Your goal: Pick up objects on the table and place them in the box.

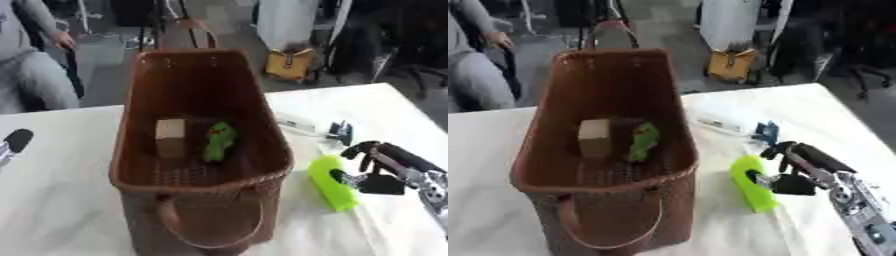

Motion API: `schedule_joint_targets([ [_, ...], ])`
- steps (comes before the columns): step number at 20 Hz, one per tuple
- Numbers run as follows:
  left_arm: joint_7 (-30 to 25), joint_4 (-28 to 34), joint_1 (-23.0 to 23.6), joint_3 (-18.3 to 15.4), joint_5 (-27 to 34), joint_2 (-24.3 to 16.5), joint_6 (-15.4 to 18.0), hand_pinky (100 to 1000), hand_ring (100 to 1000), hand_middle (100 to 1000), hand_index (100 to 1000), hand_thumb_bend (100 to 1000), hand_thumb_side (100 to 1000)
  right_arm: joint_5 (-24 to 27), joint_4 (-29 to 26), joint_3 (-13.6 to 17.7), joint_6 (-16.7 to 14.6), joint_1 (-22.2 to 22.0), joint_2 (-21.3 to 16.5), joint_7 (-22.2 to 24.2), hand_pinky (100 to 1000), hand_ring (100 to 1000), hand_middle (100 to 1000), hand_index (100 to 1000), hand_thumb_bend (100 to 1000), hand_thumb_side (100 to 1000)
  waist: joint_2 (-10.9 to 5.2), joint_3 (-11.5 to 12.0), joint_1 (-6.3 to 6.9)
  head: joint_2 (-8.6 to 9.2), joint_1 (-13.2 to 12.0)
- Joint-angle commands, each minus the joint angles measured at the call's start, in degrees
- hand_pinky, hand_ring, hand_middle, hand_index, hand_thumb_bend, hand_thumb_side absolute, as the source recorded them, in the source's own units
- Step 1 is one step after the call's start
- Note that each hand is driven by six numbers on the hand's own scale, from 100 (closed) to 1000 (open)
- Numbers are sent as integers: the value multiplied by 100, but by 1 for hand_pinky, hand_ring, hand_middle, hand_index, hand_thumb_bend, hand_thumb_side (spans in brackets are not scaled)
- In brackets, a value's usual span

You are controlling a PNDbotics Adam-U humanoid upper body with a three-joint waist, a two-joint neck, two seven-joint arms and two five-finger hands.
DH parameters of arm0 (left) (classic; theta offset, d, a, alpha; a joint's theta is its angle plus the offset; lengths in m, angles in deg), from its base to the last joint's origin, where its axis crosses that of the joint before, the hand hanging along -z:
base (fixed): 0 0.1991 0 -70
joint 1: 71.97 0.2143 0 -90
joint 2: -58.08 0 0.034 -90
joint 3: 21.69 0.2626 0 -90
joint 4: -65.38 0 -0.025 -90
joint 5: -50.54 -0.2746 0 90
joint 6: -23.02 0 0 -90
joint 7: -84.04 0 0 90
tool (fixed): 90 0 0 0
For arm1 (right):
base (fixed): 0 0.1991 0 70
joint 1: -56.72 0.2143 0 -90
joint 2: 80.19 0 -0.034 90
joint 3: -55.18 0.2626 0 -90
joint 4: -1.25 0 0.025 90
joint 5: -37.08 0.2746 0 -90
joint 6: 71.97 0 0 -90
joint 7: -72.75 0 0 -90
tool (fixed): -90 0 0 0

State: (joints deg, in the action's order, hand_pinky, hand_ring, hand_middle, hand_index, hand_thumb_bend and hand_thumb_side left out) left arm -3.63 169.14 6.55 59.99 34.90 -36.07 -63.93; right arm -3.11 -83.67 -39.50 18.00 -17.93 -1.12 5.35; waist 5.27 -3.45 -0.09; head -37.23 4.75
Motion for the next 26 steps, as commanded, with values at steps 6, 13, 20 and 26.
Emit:
schedule_joint_targets([
  [6,-2,81,-48,-16,20,-150,7,672,633,652,791,749,493,-280,227,-19,-71,190,-44,-20,531,625,740,822,456,751,-71,14,13,43,20],
  [13,-2,79,-48,-11,22,-147,7,672,633,652,791,746,494,-393,282,-39,-99,182,-40,-27,534,628,741,821,457,751,-69,0,15,32,18],
  [20,0,82,-48,-11,25,-144,6,672,633,653,791,747,495,-632,379,-130,-166,238,-5,17,538,633,742,819,460,751,-65,-2,34,28,29],
  [26,-1,81,-49,-7,28,-141,5,671,633,653,791,745,497,-782,537,-171,-211,324,51,31,540,636,742,819,461,752,-66,-3,37,26,35],
])
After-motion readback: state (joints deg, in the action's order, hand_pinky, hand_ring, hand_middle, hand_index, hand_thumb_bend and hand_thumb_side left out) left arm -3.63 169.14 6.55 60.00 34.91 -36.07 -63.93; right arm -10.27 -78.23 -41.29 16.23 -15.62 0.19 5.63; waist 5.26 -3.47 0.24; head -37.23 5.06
